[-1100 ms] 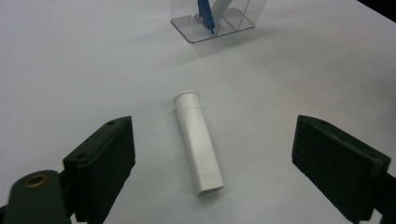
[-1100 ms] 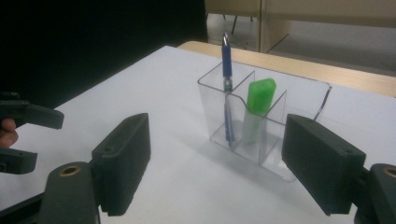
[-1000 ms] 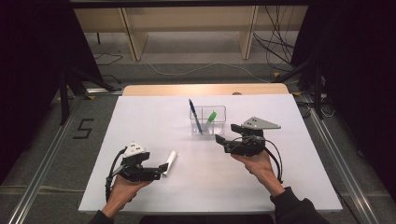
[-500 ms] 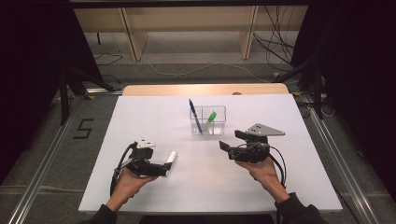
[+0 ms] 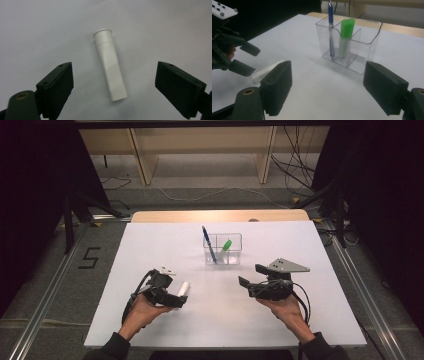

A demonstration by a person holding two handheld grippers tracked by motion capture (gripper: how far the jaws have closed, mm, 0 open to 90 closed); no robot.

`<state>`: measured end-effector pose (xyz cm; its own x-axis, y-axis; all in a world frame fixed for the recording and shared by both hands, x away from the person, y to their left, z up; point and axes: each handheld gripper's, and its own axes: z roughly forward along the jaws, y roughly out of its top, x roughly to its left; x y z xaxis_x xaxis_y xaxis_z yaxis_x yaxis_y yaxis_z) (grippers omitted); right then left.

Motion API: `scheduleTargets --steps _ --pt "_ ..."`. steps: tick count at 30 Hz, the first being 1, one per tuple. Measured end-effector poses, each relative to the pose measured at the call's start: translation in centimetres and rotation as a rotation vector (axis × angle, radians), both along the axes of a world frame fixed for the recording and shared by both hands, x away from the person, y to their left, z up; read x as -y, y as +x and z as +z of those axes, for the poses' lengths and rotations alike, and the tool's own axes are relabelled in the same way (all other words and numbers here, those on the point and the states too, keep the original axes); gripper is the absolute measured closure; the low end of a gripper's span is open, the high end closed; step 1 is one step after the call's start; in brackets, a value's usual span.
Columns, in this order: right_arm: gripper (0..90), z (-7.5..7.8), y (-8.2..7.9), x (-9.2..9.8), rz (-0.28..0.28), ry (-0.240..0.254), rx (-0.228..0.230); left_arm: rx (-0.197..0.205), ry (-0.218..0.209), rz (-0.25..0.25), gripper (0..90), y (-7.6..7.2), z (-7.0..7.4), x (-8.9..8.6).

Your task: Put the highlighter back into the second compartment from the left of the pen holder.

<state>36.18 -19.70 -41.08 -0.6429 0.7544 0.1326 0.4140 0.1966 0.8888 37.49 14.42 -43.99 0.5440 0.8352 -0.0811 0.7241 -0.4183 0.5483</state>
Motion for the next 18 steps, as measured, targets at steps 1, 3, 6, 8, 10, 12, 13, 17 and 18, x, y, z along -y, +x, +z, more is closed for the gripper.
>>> scheduleTargets --steps 1,3,6,8,10,12,13,17,18 --pt "24.1 0.0 -0.1 0.0 0.0 0.0 -0.002 -0.01 0.0 0.003 14.9 0.1 0.0 0.1" --pt "24.2 -0.1 -0.3 0.1 -0.002 -0.002 -0.006 -0.026 0.014 -0.003 15.0 0.2 0.0 0.2" --pt "24.1 -0.3 -0.5 0.2 0.0 -0.011 0.001 -0.04 0.045 -0.011 15.1 0.4 -0.2 0.4" --pt "24.0 -0.4 -0.5 0.3 0.008 -0.014 0.015 -0.046 0.051 -0.011 15.1 0.5 -0.2 0.6" --pt "24.1 -0.4 -0.6 0.4 0.003 -0.016 0.009 -0.051 0.063 -0.02 15.1 0.6 -0.3 0.7" --pt "24.0 -0.5 -0.7 0.5 0.002 -0.012 0.009 -0.064 0.075 -0.029 15.1 0.7 -0.3 0.8" --pt "24.0 -0.6 -0.7 0.6 0.001 -0.013 0.005 -0.069 0.078 -0.031 15.1 0.8 -0.4 1.0" --pt "24.0 -0.7 -0.8 0.8 0.001 -0.01 -0.003 -0.085 0.089 -0.035 15.8 1.0 -0.5 1.2" --pt "24.1 -0.7 -0.9 0.9 0.002 -0.01 -0.004 -0.085 0.092 -0.036 16.0 1.0 -0.5 1.2"
